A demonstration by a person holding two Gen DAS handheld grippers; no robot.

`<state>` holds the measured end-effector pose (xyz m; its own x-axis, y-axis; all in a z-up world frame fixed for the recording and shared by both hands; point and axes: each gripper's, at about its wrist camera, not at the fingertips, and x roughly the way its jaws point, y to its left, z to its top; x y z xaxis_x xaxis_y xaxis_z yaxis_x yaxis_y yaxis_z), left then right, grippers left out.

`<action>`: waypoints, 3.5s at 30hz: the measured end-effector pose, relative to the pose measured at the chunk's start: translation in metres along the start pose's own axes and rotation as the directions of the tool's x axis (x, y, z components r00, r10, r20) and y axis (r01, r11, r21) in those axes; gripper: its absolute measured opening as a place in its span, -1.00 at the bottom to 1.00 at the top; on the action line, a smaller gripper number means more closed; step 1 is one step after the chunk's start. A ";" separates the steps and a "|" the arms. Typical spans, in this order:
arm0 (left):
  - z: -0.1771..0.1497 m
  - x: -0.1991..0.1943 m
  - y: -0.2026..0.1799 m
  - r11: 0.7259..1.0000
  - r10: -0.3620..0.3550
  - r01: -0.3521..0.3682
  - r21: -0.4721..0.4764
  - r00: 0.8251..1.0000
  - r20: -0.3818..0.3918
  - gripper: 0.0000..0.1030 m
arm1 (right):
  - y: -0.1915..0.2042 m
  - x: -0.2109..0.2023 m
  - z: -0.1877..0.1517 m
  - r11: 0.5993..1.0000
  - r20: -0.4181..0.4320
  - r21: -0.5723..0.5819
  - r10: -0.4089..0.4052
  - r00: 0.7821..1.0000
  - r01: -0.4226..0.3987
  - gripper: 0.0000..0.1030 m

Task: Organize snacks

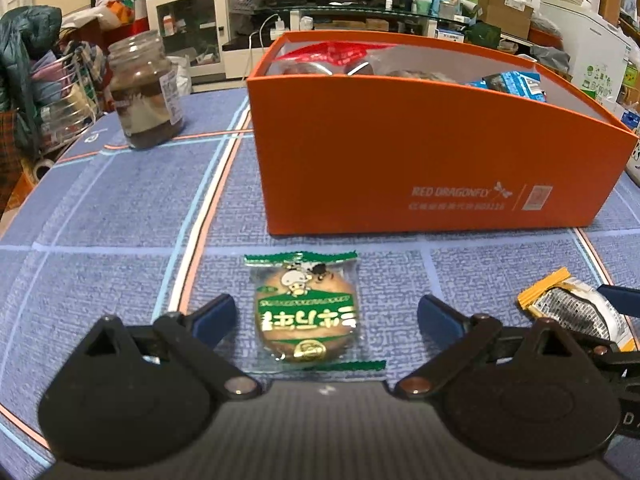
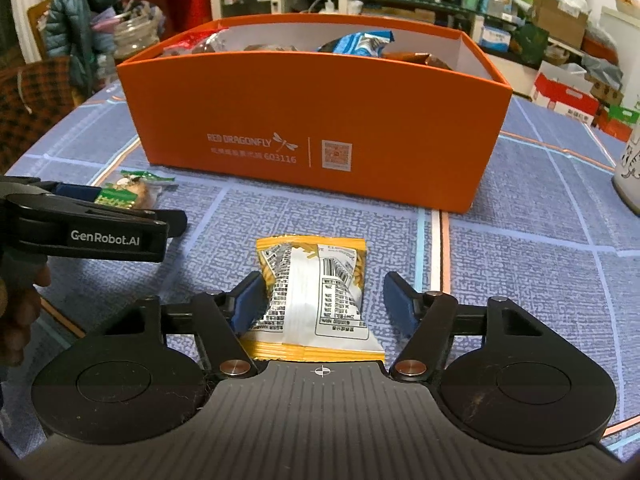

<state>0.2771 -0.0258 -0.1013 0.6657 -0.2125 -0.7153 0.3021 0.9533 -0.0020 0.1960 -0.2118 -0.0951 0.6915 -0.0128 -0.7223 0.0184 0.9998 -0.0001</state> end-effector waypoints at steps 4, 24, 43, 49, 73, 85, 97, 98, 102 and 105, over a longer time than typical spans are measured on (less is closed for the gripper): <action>-0.001 -0.001 -0.003 1.000 -0.009 0.009 0.010 1.000 0.002 0.90 | -0.001 -0.001 0.002 1.000 -0.010 0.005 0.000 1.000 0.000 -0.27; 0.027 -0.086 -0.011 0.989 -0.144 0.136 0.056 0.975 0.171 -0.10 | 0.001 -0.055 0.019 0.998 0.114 -0.051 0.053 0.992 -0.047 -0.56; 0.129 -0.089 -0.012 0.998 -0.004 0.022 -0.059 0.961 0.276 0.99 | -0.040 -0.082 0.156 0.997 0.257 0.069 -0.059 0.965 0.042 0.88; 0.079 -0.113 -0.001 0.994 0.053 -0.032 -0.102 0.977 0.208 0.99 | -0.026 -0.116 0.094 0.986 0.116 0.129 -0.119 0.986 0.104 0.87; 0.025 -0.104 -0.033 0.990 0.138 -0.140 0.005 0.986 0.096 0.99 | -0.004 -0.076 0.072 0.975 -0.136 0.138 -0.155 0.979 0.174 0.87; 0.025 -0.096 -0.058 0.991 0.134 -0.135 0.010 0.990 0.037 0.99 | -0.016 -0.082 0.077 0.966 -0.123 0.143 -0.200 0.972 0.216 0.87; 0.022 -0.090 -0.084 0.993 0.107 -0.108 0.054 0.994 0.020 0.99 | -0.025 -0.079 0.076 0.963 -0.128 0.159 -0.200 0.971 0.219 0.87; 0.022 -0.090 -0.085 0.993 0.103 -0.104 0.055 0.994 0.019 0.99 | -0.025 -0.079 0.075 0.963 -0.128 0.158 -0.200 0.971 0.219 0.87; 0.022 -0.090 -0.080 0.994 0.099 -0.100 0.042 0.995 0.013 0.99 | -0.029 -0.078 0.075 0.961 -0.135 0.164 -0.202 0.970 0.223 0.87; 0.023 -0.090 -0.080 0.995 0.092 -0.092 0.031 0.996 0.009 0.99 | -0.031 -0.077 0.074 0.960 -0.138 0.173 -0.198 0.970 0.220 0.87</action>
<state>0.2084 -0.0876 -0.0209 0.6966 -0.1257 -0.7064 0.2607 0.9616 0.0859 0.1961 -0.2431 0.0117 0.5678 -0.2085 -0.7964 0.2949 0.9547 -0.0397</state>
